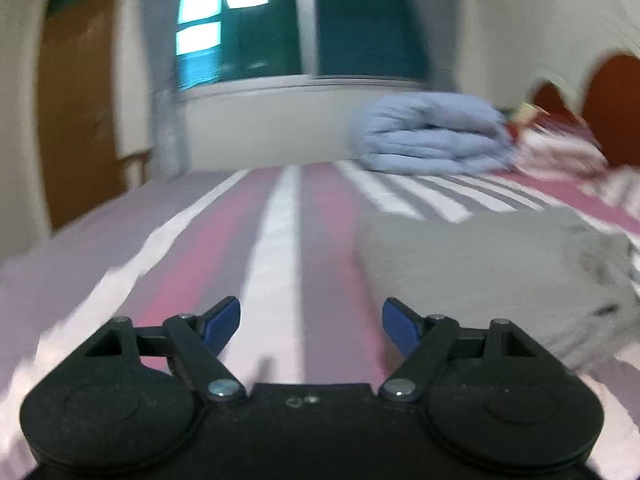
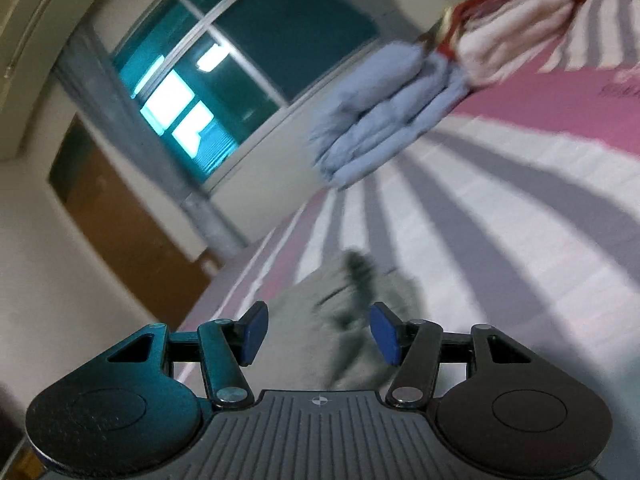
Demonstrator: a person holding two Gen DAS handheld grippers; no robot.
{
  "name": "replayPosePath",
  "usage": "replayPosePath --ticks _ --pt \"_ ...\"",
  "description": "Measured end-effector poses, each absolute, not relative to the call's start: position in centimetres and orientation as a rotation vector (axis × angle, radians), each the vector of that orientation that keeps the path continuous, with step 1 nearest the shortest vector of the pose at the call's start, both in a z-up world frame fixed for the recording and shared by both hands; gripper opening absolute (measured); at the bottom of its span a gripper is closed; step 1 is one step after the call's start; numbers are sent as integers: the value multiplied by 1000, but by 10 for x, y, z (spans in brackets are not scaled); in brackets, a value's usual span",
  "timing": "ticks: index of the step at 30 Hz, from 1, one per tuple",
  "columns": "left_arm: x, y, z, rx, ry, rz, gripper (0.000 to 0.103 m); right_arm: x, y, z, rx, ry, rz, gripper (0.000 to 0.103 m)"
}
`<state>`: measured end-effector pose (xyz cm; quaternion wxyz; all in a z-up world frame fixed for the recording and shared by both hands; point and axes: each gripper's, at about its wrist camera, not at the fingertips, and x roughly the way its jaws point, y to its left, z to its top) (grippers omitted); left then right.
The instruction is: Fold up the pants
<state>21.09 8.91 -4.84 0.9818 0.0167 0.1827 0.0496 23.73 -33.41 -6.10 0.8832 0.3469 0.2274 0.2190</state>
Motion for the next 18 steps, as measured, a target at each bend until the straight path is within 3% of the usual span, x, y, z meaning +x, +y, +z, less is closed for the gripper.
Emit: replayPosePath --ticks 8,9,10,15,18 --pt "211 95 -50 4 370 77 76 281 -312 -93 832 647 450 56" --pt "211 97 -51 8 373 70 76 286 -310 -94 835 653 452 31" --pt "210 98 -52 8 375 66 76 290 -309 -93 824 665 449 14" --pt "209 106 -56 -45 372 73 77 268 -337 -76 871 490 459 15" --pt "210 110 -56 -62 380 77 77 275 -345 -97 886 568 431 15"
